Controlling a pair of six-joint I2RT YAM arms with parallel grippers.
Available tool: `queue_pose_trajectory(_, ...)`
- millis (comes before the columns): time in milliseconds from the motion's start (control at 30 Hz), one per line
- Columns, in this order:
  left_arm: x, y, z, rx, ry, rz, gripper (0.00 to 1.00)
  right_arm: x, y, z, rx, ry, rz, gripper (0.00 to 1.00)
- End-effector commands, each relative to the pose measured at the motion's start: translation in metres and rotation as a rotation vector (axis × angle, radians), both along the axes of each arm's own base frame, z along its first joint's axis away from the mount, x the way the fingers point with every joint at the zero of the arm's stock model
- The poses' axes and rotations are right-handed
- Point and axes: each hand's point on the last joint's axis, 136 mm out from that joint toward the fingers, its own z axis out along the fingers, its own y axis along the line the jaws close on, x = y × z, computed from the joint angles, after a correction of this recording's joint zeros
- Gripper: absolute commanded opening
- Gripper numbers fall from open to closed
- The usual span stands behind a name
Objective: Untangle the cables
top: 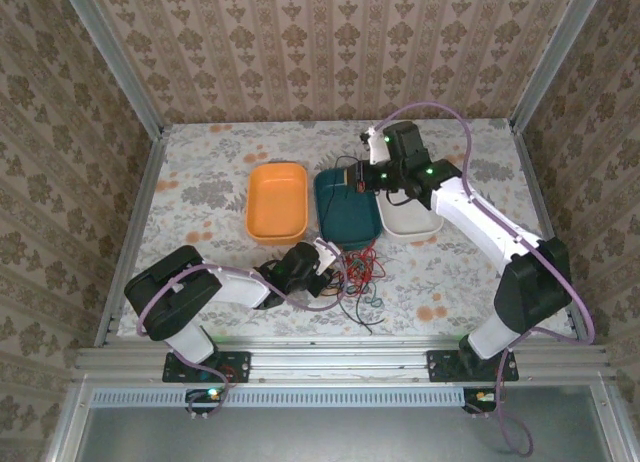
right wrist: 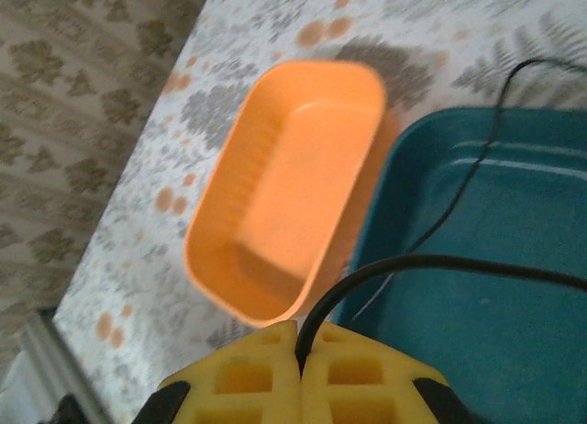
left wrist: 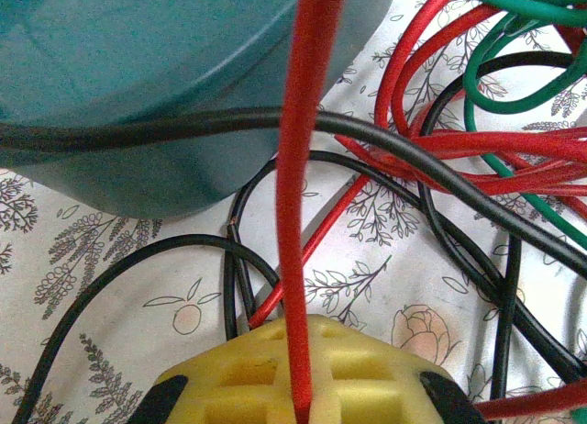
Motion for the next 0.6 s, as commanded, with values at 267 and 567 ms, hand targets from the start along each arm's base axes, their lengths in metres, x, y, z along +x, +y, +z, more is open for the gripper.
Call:
queue_pose_trajectory(267,-0.021,0.03,-0.026,0.08,0.049,0.003,0.0,0.0,0.027,-0.069,0.109,0.26,0.008,0.0)
queue_pose_trajectory(567,-0.023,0.037,-0.008,-0.042,0.023,-0.012,0.0,0.028,0.008,-0.133,-0.043,0.359,-0.184,0.0)
